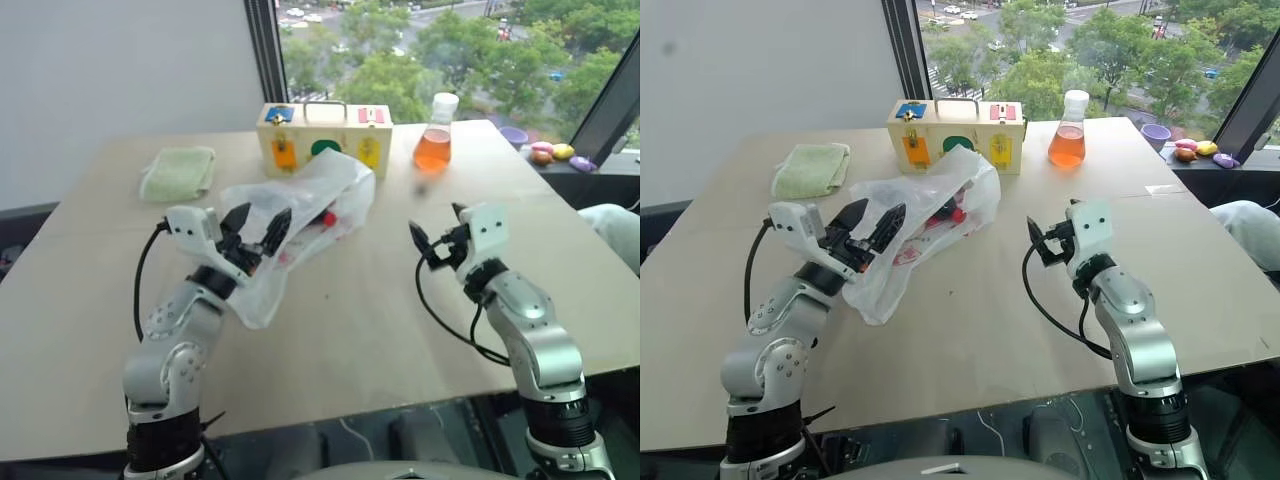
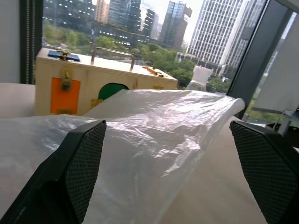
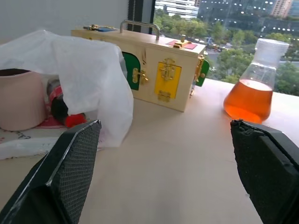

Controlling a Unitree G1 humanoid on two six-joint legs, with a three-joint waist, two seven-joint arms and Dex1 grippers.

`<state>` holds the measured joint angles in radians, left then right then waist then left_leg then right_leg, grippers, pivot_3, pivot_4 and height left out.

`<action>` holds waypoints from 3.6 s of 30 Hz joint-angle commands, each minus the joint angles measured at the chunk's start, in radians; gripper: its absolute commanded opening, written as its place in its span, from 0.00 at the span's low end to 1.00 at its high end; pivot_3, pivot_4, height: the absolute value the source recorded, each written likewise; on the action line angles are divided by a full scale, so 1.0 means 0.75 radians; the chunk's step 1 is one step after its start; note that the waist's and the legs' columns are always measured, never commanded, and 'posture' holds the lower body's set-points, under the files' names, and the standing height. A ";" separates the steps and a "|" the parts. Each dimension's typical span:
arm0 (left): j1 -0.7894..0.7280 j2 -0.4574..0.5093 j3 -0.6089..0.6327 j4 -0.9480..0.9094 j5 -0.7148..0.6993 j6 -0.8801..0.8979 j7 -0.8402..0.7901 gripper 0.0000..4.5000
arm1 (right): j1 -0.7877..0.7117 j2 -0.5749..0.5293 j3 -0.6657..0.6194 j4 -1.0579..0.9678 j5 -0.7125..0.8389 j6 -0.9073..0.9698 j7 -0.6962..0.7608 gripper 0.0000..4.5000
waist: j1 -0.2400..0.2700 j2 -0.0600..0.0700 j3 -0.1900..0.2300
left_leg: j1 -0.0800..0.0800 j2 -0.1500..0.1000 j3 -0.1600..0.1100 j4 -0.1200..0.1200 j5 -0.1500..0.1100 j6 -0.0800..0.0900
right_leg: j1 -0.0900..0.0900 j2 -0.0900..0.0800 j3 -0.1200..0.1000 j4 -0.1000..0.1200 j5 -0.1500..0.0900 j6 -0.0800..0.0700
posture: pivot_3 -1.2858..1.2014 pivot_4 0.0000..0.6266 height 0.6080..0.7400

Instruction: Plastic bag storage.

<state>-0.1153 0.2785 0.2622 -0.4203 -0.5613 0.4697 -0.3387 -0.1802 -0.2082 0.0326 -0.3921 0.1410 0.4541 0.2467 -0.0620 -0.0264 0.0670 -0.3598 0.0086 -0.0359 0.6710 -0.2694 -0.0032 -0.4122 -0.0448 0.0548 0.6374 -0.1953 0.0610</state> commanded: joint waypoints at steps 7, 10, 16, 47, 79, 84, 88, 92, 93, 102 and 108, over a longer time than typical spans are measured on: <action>0.000 -0.031 -0.021 -0.047 0.017 -0.024 0.062 0.98 | -0.001 0.016 -0.023 -0.083 -0.019 -0.021 -0.059 1.00 | 0.000 0.000 0.000 | 0.000 0.000 0.000 0.000 0.000 0.000 | 0.000 0.000 0.000 0.000 0.000 0.000 | 0.52 0.00 1.00; 0.008 -0.026 -0.026 -0.043 0.021 -0.025 0.058 0.98 | -0.002 0.013 -0.021 -0.082 -0.021 -0.019 -0.058 1.00 | 0.000 0.000 0.000 | 0.000 0.000 0.000 0.000 0.000 0.000 | 0.000 0.000 0.000 0.000 0.000 0.000 | 0.52 0.00 1.00; 0.037 -0.014 -0.053 -0.054 0.040 -0.020 0.051 0.98 | -0.012 0.012 -0.016 -0.073 -0.022 -0.019 -0.054 1.00 | 0.001 0.000 0.000 | 0.000 0.000 0.000 0.000 0.000 0.000 | 0.000 0.000 0.000 0.000 0.000 0.000 | 0.52 0.00 1.00; 0.863 0.105 0.082 -0.198 0.040 -0.193 -0.241 0.98 | 0.100 -0.110 0.030 -0.067 0.047 -0.089 0.198 1.00 | -0.003 0.002 0.029 | -0.002 0.005 0.001 -0.003 -0.003 0.002 | -0.001 0.000 -0.003 -0.013 -0.001 0.000 | 0.52 0.24 1.00; 0.938 0.401 0.438 -0.300 -0.811 0.126 -0.507 0.98 | -0.032 -0.092 0.073 -0.003 0.120 -0.029 0.245 1.00 | 0.030 0.003 0.135 | -0.017 0.004 0.001 -0.010 -0.010 0.011 | -0.016 -0.005 -0.007 -0.017 -0.009 -0.002 | 0.52 0.24 1.00; 0.889 0.359 0.266 -0.434 -0.777 0.170 -0.291 0.98 | 0.000 -0.105 0.071 -0.011 0.121 -0.062 0.270 1.00 | 0.036 0.006 0.139 | -0.027 0.003 -0.002 -0.004 -0.009 0.011 | -0.023 -0.005 -0.009 -0.015 -0.008 -0.001 | 0.52 0.24 1.00; 0.833 0.358 0.159 -0.426 -0.660 0.193 -0.181 0.98 | 0.003 -0.111 0.076 -0.014 0.096 -0.079 0.259 1.00 | 0.026 0.007 0.140 | -0.027 0.004 -0.001 -0.004 -0.009 0.011 | -0.023 -0.003 -0.008 -0.014 -0.008 -0.002 | 0.52 0.24 1.00; 0.839 0.330 0.161 -0.395 -0.579 0.143 -0.164 0.98 | 0.010 -0.107 0.085 -0.035 0.089 -0.071 0.247 1.00 | 0.026 0.007 0.141 | -0.028 0.004 0.001 -0.005 -0.009 0.011 | -0.025 -0.003 -0.006 -0.014 -0.006 -0.006 | 0.52 0.24 1.00; 0.836 0.325 0.170 -0.389 -0.573 0.131 -0.170 0.98 | 0.012 -0.106 0.087 -0.039 0.088 -0.070 0.245 1.00 | 0.028 0.007 0.141 | -0.028 0.004 0.001 -0.005 -0.009 0.011 | -0.025 -0.003 -0.006 -0.014 -0.006 -0.006 | 0.52 0.24 1.00; 0.926 0.339 0.304 -0.337 -0.543 0.047 -0.334 0.98 | 0.005 -0.103 0.093 -0.045 0.093 -0.058 0.240 1.00 | 0.027 0.007 0.141 | -0.028 0.004 0.001 -0.005 -0.009 0.011 | -0.026 -0.003 -0.006 -0.014 -0.008 -0.002 | 0.52 0.24 1.00; 0.931 0.299 0.287 -0.320 -0.485 0.020 -0.322 0.98 | -0.003 -0.102 0.103 -0.044 0.093 -0.055 0.244 1.00 | 0.028 0.007 0.141 | -0.028 0.004 0.001 -0.005 -0.009 0.011 | -0.026 -0.003 -0.006 -0.014 -0.008 -0.002 | 0.52 0.24 1.00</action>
<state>0.5720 0.5140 0.4664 -0.6526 -0.9268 0.5098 -0.5759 -0.1695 -0.2868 0.1129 -0.3843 0.2049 0.4242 0.4298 -0.0409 -0.0214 0.1731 -0.3811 0.0115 -0.0349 0.6674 -0.2764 0.0054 -0.4316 -0.0472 0.0502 0.6267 -0.2016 0.0598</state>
